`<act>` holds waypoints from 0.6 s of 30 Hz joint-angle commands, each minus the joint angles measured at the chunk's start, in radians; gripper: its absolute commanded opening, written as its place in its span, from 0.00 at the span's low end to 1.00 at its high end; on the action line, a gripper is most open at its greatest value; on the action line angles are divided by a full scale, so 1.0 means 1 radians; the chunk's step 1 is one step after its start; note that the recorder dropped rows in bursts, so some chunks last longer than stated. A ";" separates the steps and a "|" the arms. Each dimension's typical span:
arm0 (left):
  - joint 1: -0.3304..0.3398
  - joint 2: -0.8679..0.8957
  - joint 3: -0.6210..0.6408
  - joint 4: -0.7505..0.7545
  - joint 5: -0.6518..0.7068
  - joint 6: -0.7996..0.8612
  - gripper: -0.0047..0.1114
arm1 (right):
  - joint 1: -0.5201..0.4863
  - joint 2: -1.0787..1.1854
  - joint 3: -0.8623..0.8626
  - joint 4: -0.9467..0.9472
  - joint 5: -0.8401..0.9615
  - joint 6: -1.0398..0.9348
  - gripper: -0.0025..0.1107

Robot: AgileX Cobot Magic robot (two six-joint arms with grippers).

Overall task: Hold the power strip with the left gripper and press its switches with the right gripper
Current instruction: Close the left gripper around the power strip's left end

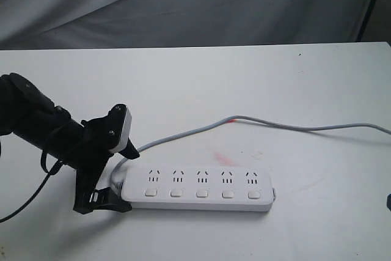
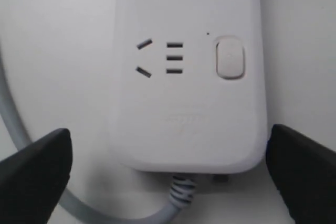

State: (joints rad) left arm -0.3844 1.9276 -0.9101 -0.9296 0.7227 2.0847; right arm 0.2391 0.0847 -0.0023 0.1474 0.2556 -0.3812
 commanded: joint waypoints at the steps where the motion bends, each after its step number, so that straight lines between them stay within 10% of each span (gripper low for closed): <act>1: -0.016 0.008 -0.002 -0.022 -0.014 0.009 0.84 | -0.009 -0.002 0.002 0.001 -0.003 0.001 0.02; 18: -0.016 0.021 -0.002 -0.027 0.011 0.009 0.83 | -0.009 -0.002 0.002 0.001 -0.003 0.001 0.02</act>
State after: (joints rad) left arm -0.3945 1.9512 -0.9116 -0.9407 0.7247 2.0888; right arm 0.2391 0.0847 -0.0023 0.1474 0.2556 -0.3812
